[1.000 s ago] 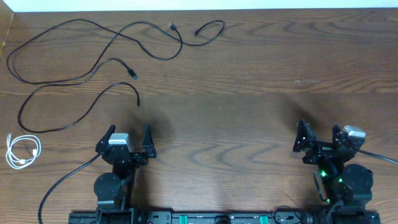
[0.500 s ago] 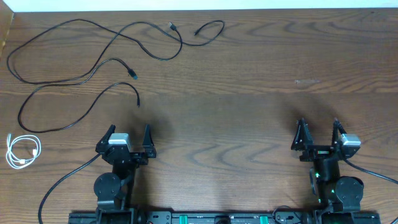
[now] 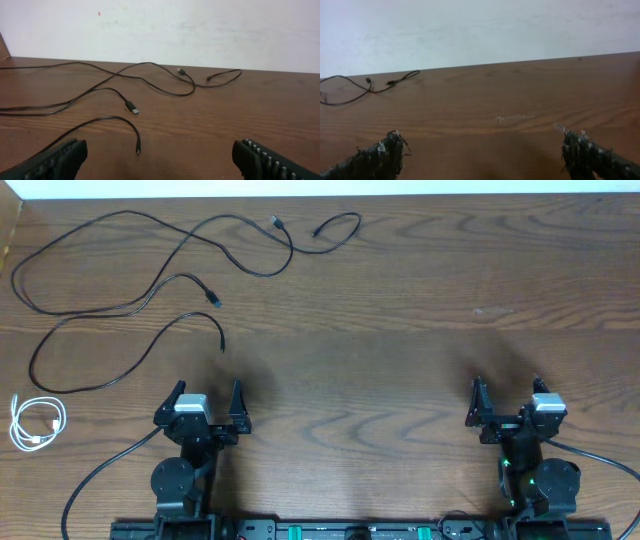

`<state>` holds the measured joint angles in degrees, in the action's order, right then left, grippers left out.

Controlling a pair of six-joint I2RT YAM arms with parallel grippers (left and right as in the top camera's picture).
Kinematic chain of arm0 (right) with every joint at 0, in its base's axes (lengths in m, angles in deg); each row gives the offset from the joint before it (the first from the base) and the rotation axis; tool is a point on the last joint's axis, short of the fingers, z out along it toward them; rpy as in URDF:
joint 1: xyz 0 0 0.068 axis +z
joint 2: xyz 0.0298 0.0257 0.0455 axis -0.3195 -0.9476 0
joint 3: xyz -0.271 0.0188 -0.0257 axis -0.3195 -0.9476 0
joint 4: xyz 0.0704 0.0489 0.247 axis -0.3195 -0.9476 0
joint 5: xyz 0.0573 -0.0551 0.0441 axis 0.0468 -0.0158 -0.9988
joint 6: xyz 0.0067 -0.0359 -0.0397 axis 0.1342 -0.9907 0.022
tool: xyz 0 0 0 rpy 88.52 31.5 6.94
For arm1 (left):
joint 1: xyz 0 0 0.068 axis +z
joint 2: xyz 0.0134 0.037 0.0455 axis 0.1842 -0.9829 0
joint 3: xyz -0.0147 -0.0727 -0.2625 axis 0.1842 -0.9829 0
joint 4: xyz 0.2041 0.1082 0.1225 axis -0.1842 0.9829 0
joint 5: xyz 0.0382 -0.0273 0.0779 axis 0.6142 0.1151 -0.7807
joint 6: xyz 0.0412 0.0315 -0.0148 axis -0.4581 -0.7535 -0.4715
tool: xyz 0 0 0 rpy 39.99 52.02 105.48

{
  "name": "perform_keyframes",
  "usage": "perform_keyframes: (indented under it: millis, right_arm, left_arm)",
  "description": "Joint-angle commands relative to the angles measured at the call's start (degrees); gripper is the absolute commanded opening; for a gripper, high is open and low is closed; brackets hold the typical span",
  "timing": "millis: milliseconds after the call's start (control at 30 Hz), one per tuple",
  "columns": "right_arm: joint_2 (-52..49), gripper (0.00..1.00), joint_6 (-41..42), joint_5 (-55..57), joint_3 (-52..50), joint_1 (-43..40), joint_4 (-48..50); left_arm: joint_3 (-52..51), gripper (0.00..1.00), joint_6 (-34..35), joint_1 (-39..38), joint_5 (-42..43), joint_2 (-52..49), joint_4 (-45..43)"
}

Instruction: Untangle cables

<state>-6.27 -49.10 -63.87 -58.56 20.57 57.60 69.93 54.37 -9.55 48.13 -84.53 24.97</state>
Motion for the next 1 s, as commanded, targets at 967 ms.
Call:
perform_keyframes:
  millis: [967]
  right_arm:
    - [0.31,0.99,-5.22,0.31,-0.11,-1.40,-0.63]
  left_arm:
    - [-1.03,0.98,0.07,-0.17,0.11,0.35,2.01]
